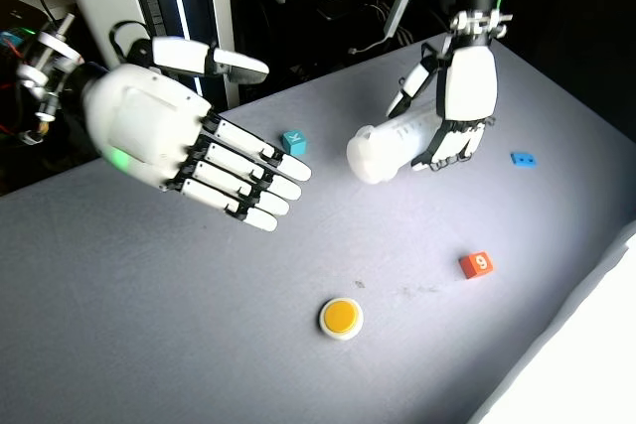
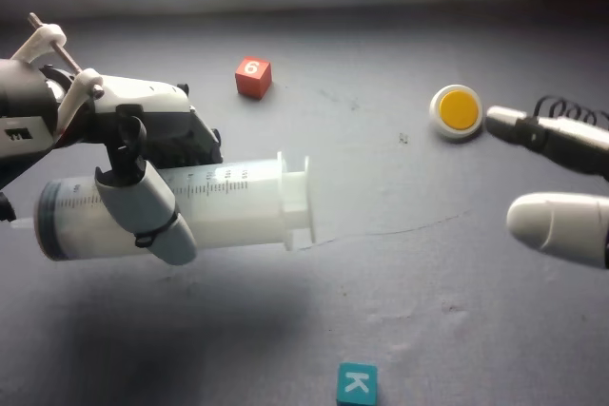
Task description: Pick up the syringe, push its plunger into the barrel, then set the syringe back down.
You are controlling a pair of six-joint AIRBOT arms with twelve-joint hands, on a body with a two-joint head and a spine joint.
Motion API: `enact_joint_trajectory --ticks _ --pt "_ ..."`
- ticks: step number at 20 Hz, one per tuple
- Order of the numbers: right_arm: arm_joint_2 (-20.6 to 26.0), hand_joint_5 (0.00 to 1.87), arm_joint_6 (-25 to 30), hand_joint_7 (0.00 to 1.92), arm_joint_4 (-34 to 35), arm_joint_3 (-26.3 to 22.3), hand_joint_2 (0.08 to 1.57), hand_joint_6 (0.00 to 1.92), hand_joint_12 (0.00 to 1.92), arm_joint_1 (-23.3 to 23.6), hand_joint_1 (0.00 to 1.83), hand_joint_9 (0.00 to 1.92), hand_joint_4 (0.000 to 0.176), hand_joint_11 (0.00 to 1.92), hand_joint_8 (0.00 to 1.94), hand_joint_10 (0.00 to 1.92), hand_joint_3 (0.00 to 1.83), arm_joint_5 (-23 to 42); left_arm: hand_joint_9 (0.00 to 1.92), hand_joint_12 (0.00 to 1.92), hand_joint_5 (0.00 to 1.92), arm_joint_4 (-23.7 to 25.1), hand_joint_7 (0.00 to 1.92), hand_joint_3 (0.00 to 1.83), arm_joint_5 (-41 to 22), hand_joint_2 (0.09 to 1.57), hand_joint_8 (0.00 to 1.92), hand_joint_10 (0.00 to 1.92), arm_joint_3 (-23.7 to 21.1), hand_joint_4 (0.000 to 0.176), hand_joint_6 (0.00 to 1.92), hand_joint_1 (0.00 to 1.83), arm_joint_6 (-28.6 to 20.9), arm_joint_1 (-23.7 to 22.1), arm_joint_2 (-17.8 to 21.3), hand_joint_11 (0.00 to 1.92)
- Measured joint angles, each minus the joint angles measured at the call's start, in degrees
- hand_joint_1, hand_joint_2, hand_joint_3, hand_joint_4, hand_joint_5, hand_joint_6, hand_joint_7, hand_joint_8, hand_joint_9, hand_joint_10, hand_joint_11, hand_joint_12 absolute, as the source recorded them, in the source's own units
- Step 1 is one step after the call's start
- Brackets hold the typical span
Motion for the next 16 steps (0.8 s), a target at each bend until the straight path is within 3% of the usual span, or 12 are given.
enact_joint_trajectory --ticks 4,8,11,13,14,15,16 --pt "-0.44 0.00 -5.60 0.00 0.22 0.15 1.17 0.00 0.00 0.68 0.00 0.00 0.000 0.00 0.00 0.00 0.00 -1.60 0.79 1.44 0.87 0.24 1.03 0.00 -0.96 1.14 0.79 1.32 4.52 0.000 1.24 1.36 -0.04 2.21 -3.08 0.45" --pt "-0.42 0.00 -5.55 0.00 -0.39 0.39 1.16 0.00 0.00 1.73 0.00 0.00 0.000 0.00 0.00 0.00 0.00 -3.32 0.74 1.47 0.85 0.28 1.02 0.00 -1.86 1.15 0.85 1.34 6.84 0.000 1.28 1.36 -0.04 3.45 -4.50 0.39" --pt "-0.42 0.00 -4.44 0.00 -0.61 0.39 1.16 0.00 0.00 2.12 0.00 0.00 0.000 0.00 0.00 0.00 0.00 -2.99 0.76 1.49 0.88 0.24 1.06 0.00 -2.64 1.14 0.81 1.32 6.91 0.000 1.20 1.36 -0.07 4.68 -5.01 0.40" --pt "-0.42 0.00 -5.84 0.00 -0.61 0.39 1.16 0.00 0.00 2.08 0.00 0.00 0.000 0.00 0.00 0.00 0.00 -4.02 0.76 1.49 0.89 0.20 1.05 0.00 -3.17 1.13 0.88 1.31 7.21 0.000 1.14 1.37 -0.09 5.09 -5.25 0.39" --pt "-0.42 0.00 -5.88 0.00 -0.59 0.39 1.17 0.00 0.00 2.08 0.00 0.00 0.000 0.00 0.00 0.00 0.00 -4.39 0.72 1.54 0.76 0.22 1.02 0.00 -3.43 1.16 1.04 1.07 7.30 0.000 1.20 1.27 -0.09 5.09 -5.25 0.28" --pt "-0.42 0.00 -5.86 0.00 -0.61 0.39 1.17 0.00 0.00 2.08 0.00 0.00 0.000 0.00 0.00 0.00 0.00 -4.55 0.71 1.51 0.67 0.24 0.92 0.00 -3.56 1.15 1.12 0.93 7.45 0.000 0.73 1.33 -0.09 5.09 -5.29 0.23" --pt "-0.42 0.00 -5.81 0.00 -0.61 0.39 1.17 0.00 0.00 2.08 0.00 0.00 0.000 0.00 0.00 0.00 0.00 -4.46 0.63 1.51 0.60 0.26 0.76 0.00 -3.54 1.15 0.74 0.86 7.65 0.000 0.46 1.20 -0.09 5.09 -5.35 0.16"
